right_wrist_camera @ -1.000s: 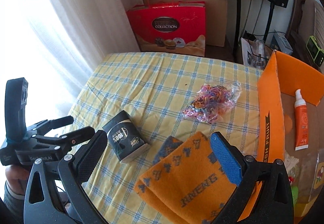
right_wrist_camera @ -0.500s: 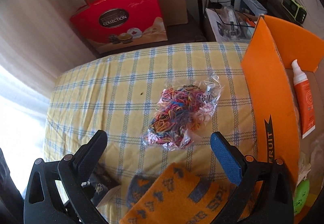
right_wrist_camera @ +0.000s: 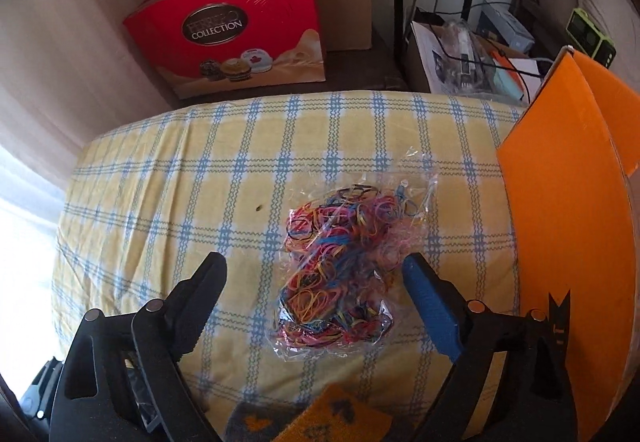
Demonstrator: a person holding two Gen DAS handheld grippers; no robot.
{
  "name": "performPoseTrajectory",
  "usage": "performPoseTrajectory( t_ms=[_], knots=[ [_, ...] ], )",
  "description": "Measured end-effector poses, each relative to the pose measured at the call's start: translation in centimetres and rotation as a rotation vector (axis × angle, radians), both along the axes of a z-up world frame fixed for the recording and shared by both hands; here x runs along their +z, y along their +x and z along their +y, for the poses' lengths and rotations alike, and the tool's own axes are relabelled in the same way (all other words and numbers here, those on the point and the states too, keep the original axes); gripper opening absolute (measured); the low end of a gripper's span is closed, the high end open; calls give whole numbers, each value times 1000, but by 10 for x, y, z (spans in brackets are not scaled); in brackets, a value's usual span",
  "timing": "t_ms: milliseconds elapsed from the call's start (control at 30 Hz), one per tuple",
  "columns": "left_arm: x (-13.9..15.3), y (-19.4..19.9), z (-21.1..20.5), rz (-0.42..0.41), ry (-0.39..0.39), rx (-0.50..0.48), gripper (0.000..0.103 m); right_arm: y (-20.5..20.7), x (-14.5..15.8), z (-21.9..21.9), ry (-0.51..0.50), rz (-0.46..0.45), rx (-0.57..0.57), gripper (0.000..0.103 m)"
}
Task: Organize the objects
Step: 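Grasp the black tissue pack with the left tool while the right tool grasps the rubber band bag, then lift the tissue pack with the left tool while the right tool lifts the rubber band bag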
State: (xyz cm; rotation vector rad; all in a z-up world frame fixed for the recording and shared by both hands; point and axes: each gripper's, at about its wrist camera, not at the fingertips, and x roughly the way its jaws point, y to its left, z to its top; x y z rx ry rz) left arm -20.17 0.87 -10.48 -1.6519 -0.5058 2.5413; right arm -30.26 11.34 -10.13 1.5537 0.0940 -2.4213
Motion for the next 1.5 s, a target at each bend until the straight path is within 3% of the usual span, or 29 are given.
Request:
performPoseTrajectory(
  t_ms=[67, 133, 200, 333, 667, 733, 767, 800, 967, 1033, 1067, 1100, 1267, 1333, 1500],
  knots=[
    [-2, 0, 4, 14, -32, -8, 95, 2, 0, -3, 56, 23, 22, 63],
    [-2, 2, 6, 38, -72, -22, 86, 3, 1, -5, 88, 35, 53, 56],
    [-2, 4, 7, 62, -110, -26, 70, 6, 2, -3, 76, 36, 64, 50],
    [0, 5, -1, 73, -87, -45, 60, 9, 6, 5, 5, 14, 63, 40],
    [24, 8, -9, 113, -70, -51, 48, 30, 35, 20, -83, 56, 85, 36],
    [33, 9, -9, 124, -59, -58, 38, 35, 47, 24, -104, 72, 94, 36],
    [37, 9, -7, 127, -59, -62, 28, 36, 52, 24, -112, 78, 99, 36],
    [43, 9, -5, 135, -62, -66, 26, 38, 59, 26, -122, 84, 105, 36],
    [50, 5, 1, 123, -93, -76, 26, 44, 86, 38, -153, 110, 120, 36],
    [45, 4, -2, 97, -84, -51, 41, 49, 94, 43, -166, 114, 128, 36],
    [43, 4, -4, 85, -70, -30, 64, 51, 95, 45, -167, 117, 132, 36],
    [40, 5, -6, 76, -57, -11, 78, 53, 97, 46, -169, 119, 136, 36],
    [21, 1, -5, 16, -87, 33, 80, 64, 101, 53, -182, 125, 146, 36],
    [15, 0, 2, 19, -142, 35, 80, 67, 102, 54, -187, 126, 149, 36],
    [-6, -1, 9, 4, -177, 28, 80, 74, 105, 56, -194, 130, 163, 36]
  ],
)
